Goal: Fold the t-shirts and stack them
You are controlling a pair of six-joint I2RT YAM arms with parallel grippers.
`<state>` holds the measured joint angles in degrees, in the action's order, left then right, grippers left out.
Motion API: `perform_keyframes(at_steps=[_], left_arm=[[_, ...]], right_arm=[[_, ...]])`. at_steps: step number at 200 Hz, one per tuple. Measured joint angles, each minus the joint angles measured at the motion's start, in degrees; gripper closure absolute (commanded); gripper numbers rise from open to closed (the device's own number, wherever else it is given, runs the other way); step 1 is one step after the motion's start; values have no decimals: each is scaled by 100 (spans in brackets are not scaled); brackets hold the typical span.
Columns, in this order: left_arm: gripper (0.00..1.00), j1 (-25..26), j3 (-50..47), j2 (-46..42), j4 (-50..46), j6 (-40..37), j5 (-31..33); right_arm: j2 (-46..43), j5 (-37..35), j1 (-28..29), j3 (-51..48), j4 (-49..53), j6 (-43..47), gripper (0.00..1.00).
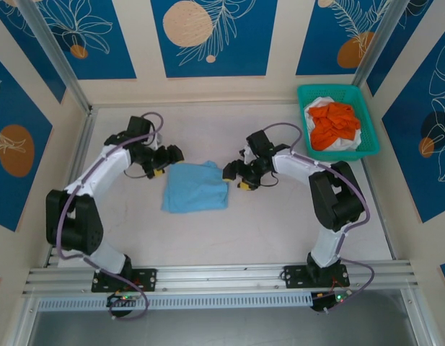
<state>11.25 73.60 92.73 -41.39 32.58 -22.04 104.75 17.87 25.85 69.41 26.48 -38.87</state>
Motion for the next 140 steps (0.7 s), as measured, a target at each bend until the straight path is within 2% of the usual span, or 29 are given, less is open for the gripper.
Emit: perform_keyframes(at_steps=[39, 79, 97, 125, 140], left_arm=[[23, -225, 634, 1473, -92, -636, -35], [26, -247, 1235, 2295, -369, -1088, -13], [35, -254, 1386, 2328, -367, -1202, -17], [51, -254, 1370, 2341, -225, -1248, -39], [64, -256, 1137, 2328, -11, -1228, -39]], right_arm=[[1185, 2, -155, 1322, 173, 221, 37], [1582, -107, -225, 1722, 575, 319, 37], [1582, -184, -216, 1727, 671, 382, 40], [1635, -275, -140, 1727, 741, 417, 53], [1740, -332, -59, 1746, 756, 402, 62]])
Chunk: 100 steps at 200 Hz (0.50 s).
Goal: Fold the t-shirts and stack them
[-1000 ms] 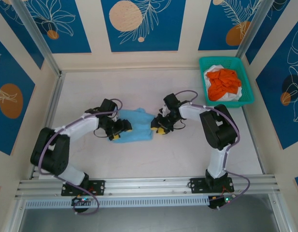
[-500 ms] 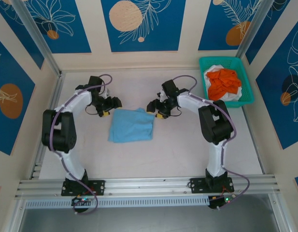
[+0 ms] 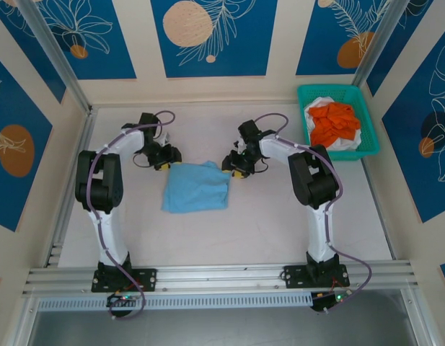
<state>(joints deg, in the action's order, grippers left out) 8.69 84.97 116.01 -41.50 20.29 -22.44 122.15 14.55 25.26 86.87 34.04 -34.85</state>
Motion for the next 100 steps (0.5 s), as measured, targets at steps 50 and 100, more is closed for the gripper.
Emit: perform_keyframes(at_steps=[50, 100], left_arm=[[97, -9, -901, -258, 686, 313, -46], [100, -11, -1821, -1104, 1513, 511, 28]], right_arm=[[170, -199, 101, 188, -31, 125, 92], [22, -378, 179, 260, -190, 199, 100]])
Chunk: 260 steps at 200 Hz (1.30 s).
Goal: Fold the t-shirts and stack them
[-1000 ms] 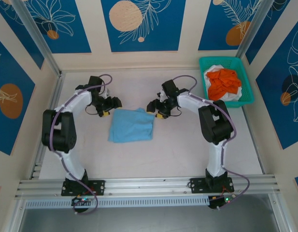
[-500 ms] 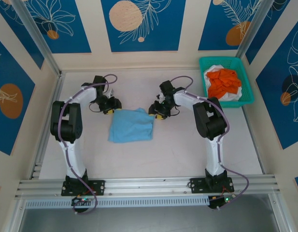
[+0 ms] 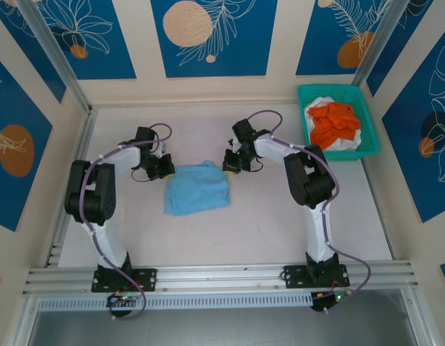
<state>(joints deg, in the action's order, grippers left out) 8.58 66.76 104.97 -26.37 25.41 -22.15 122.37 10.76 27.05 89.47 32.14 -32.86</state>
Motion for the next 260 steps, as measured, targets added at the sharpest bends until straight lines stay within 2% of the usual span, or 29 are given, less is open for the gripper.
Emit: perform_keyframes(at_steps=[50, 58, 66, 81, 108, 119, 135, 146, 156, 186, 207, 226, 243, 260], left_arm=[[100, 0, -728, -1139, 632, 168, 498], [100, 0, -815, -1182, 713, 216, 612], [100, 0, -905, -1189, 780, 275, 734], [100, 0, -1060, -1180, 793, 393, 997], [71, 0, -1178, -1178, 614, 754, 1644], [64, 0, -1174, -1180, 492, 885, 1899], [45, 0, -1126, -1180, 210, 1113, 2271], [38, 0, -1023, -1185, -59, 1268, 2503], [37, 0, -898, -1226, -295, 1397, 2671], [36, 153, -522, -1676, -839, 1703, 2933], [35, 531, -490, -2107, -861, 1902, 2813], [23, 1084, -527, -2284, -737, 2138, 2490], [10, 1585, -533, -2210, -645, 2367, 2249], [4, 1947, -525, -1967, -603, 2435, 2111]], right_arm=[[-505, -31, 149, 243, -501, -9, 100], [-420, -22, 160, 452, -509, -13, 95], [-271, -4, 162, 723, -518, -26, 85], [214, -15, 160, 1432, -446, -61, 77], [1644, -35, 131, 3314, 122, -249, 55], [2227, -33, 87, 4089, 509, -382, 43], [2605, -52, -7, 4524, 935, -514, 41], [2559, 0, -96, 4376, 1113, -634, 41], [2293, 85, -166, 3873, 1038, -691, 41], [678, 227, -295, 1672, 697, -846, 41], [-374, 289, -173, 826, 546, -848, 45], [-868, 286, 61, 638, 516, -846, 45], [-1202, 197, 256, 247, 439, -883, 36], [-1648, 98, 420, -428, 411, -975, 30]])
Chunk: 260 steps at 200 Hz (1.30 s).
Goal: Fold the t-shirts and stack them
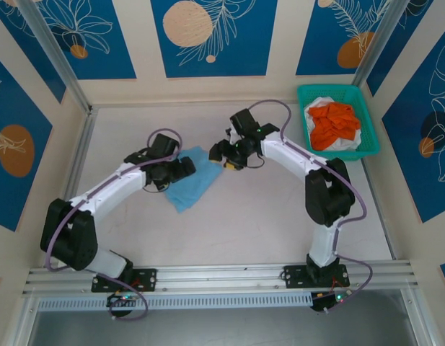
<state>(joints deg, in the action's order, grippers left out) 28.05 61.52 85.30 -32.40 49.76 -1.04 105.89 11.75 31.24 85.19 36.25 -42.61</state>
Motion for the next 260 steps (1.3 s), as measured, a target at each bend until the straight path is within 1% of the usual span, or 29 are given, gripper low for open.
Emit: perform_keyframes(at_steps=[11, 43, 58, 72, 87, 95, 121, 127, 135, 149, 162, 168, 178, 195, 209, 213, 230, 249, 260], left_arm=[[0, 109, -11, 153, -2, -17, -74], [0, -2, -190, 175, -129, -221, -83], [0, -291, -382, 81, -105, -254, -299], [0, -726, -643, 46, 2, -306, -660], [1, -1099, -743, 234, 20, -444, -946], [3, -1200, -708, 407, 52, -544, -1054], [17, -1228, -463, 1141, 179, -748, -1379], [21, -1231, -378, 1281, 136, -763, -1366], [29, -1244, -260, 1388, -13, -802, -1355], [50, -1287, -50, 1567, -232, -822, -1305], [64, -1355, 146, 1768, -417, -826, -1193], [69, -1410, 238, 1845, -496, -811, -1174], [73, -1467, 415, 1982, -531, -863, -1154], [84, -1615, 1088, 2413, -503, -1099, -957], [96, -1788, 1980, 2935, -570, -1471, -719], [98, -1829, 2227, 3073, -597, -1539, -669], [100, -2055, 3528, 3775, -868, -2177, -463], [100, -2332, 4874, 4461, -1224, -2802, -332], [100, -2509, 5495, 4782, -1381, -3053, -306]], right_arm=[[-330, -39, 42, -404, 44, -59, 27], [-1344, -83, -61, -1156, 107, 11, 24], [-1869, -35, -181, -1471, 111, 85, 23], [-2271, 105, -323, -1759, 103, 160, 23], [-2601, 262, -455, -2074, 94, 236, 23], [-2741, 361, -522, -2256, 79, 264, 23], [-2955, 634, -640, -2667, 87, 323, 23], [-2977, 675, -658, -2721, 94, 326, 23], [-3008, 721, -684, -2776, 101, 334, 23], [-3067, 787, -721, -2806, 131, 348, 23], [-3126, 813, -772, -2809, 170, 348, 23], [-3156, 822, -802, -2809, 212, 348, 23], [-3202, 820, -852, -2806, 304, 350, 23], [-3281, 769, -918, -2776, 503, 372, 23], [-3348, 686, -988, -2688, 726, 378, 23], [-3370, 662, -1003, -2660, 782, 378, 23], [-3451, 549, -1097, -2514, 1049, 367, 24], [-3519, 354, -1207, -2288, 1480, 330, 24], [-3539, 221, -1231, -2118, 1746, 297, 24]])
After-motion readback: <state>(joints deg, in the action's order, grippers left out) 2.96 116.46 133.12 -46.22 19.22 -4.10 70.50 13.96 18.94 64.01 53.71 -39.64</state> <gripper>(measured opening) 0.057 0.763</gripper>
